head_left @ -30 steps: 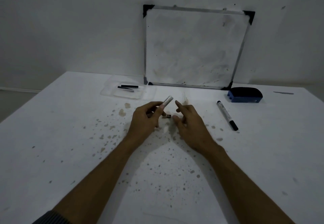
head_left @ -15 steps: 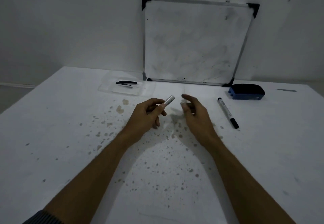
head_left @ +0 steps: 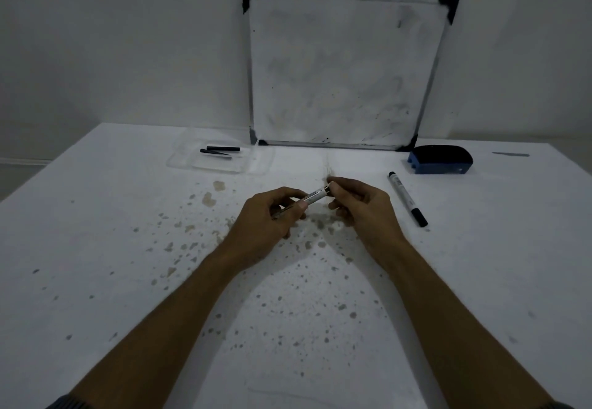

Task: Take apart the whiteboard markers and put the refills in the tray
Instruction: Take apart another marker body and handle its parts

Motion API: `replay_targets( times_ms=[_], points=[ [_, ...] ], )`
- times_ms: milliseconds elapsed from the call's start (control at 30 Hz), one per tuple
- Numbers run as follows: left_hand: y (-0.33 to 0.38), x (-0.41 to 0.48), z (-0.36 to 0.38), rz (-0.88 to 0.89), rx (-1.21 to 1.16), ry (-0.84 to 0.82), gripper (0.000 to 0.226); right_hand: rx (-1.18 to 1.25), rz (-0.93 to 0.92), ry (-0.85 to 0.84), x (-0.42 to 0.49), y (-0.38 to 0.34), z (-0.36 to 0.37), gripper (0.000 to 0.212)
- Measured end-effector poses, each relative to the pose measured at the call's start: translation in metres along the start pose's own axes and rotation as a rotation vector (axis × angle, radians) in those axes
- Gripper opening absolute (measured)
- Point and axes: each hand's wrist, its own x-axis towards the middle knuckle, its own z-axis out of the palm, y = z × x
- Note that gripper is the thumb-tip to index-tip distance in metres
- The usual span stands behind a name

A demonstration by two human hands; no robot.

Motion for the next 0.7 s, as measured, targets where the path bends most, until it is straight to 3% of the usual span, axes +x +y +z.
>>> replay_targets(
  times_ms=[133, 467, 700],
  points=[
    [0.000, 0.000, 0.002, 0.005, 0.058, 0.017, 0.027, -0.127, -0.116, 0.016, -0.006, 0.001, 0.006, 0.023],
    [0.005, -0.001, -0.012, -0.068, -0.231, -0.140, 0.022, 0.008, -0.110, -0.106, -0.008, -0.001, 0.004, 0.023],
    [0.005, -0.002, -0.012, -0.053, -0.214, -0.137, 0.024, 0.042, -0.101, -0.139, -0.010, -0.001, 0.007, 0.024]
  ],
)
